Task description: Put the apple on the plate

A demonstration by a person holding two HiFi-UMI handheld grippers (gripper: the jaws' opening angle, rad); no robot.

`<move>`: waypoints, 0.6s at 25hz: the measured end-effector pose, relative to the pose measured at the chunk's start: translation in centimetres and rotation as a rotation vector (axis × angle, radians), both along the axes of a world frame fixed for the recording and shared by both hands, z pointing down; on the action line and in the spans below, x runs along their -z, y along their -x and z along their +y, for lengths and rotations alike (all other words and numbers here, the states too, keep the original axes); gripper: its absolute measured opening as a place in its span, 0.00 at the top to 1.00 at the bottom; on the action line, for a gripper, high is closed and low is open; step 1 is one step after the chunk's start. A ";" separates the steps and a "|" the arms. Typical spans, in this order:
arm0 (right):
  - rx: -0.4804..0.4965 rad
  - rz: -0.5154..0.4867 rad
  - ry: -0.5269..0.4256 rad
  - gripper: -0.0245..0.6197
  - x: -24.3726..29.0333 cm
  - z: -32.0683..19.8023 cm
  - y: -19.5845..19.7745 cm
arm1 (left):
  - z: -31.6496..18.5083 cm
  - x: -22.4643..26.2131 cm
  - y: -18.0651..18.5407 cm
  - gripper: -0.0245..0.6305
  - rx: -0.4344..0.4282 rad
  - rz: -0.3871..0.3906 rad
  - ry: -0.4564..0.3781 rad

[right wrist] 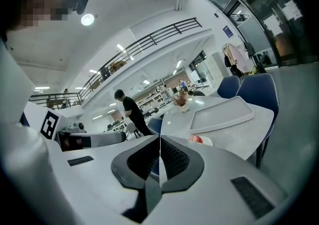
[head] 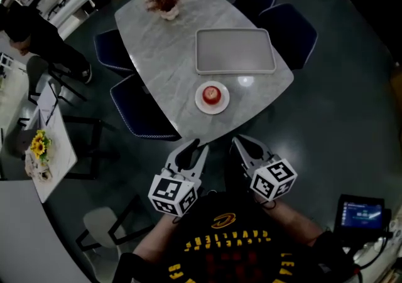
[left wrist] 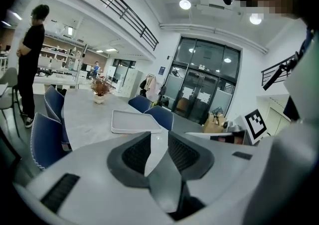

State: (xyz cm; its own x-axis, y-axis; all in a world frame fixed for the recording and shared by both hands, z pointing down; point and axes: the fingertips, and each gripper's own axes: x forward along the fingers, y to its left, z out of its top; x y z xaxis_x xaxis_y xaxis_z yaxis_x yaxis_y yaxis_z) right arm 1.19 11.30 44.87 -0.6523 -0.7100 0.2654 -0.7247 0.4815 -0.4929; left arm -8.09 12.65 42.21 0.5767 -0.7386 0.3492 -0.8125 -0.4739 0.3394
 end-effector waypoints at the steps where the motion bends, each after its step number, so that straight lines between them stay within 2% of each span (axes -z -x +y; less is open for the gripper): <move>1: 0.004 0.004 0.009 0.95 -0.4 -0.8 -0.4 | -0.8 -0.3 0.0 0.80 0.008 -0.001 0.007; 7: 0.042 0.061 0.051 0.95 -2.6 -6.2 -2.6 | -6.5 -3.0 0.6 0.80 0.098 0.020 0.072; 12: 0.132 0.071 0.155 0.95 -7.3 -11.5 -4.1 | -12.3 -6.6 2.5 0.80 0.243 0.049 0.141; 15: 0.161 0.070 0.206 0.95 -10.1 -15.1 -4.9 | -15.5 -9.4 3.0 0.80 0.285 0.057 0.203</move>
State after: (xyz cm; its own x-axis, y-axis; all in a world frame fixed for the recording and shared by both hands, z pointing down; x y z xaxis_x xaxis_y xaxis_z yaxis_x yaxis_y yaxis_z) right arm 6.07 -3.80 55.01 -0.7277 -0.5246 0.4419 -0.6824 0.4882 -0.5441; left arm -11.08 -2.86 51.62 0.3802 -0.7915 0.4784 -0.8794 -0.1492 0.4521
